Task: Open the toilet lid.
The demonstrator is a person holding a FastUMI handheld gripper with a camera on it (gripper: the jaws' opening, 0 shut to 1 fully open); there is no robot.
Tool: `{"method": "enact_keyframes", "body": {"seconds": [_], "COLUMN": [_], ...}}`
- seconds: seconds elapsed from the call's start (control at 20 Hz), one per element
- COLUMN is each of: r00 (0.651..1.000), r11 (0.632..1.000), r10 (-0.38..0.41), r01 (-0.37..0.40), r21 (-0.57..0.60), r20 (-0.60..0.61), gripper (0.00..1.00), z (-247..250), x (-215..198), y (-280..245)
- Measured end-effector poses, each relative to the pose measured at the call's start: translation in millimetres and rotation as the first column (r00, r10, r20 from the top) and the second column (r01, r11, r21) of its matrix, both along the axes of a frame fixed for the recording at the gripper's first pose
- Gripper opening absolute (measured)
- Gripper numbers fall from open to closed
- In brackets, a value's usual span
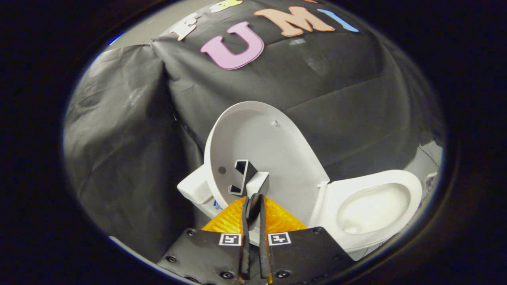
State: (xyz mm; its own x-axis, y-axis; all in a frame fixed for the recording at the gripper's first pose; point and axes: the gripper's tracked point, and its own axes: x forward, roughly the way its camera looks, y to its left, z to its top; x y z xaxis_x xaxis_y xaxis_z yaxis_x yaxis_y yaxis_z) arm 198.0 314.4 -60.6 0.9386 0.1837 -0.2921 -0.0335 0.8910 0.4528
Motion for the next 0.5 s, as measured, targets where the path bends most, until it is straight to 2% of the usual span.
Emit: {"method": "enact_keyframes", "body": {"seconds": [0.3,0.5], "r00": [0.999,0.996], "r11": [0.997,0.995], "r10": [-0.039,-0.072], "r01": [0.042,0.075], "r21": [-0.06,-0.059], "r20": [0.036,0.047], "gripper": [0.1,0.1], "z": [9.7,11.0], "x": [1.1,0.1], "y": [4.1,11.4]}}
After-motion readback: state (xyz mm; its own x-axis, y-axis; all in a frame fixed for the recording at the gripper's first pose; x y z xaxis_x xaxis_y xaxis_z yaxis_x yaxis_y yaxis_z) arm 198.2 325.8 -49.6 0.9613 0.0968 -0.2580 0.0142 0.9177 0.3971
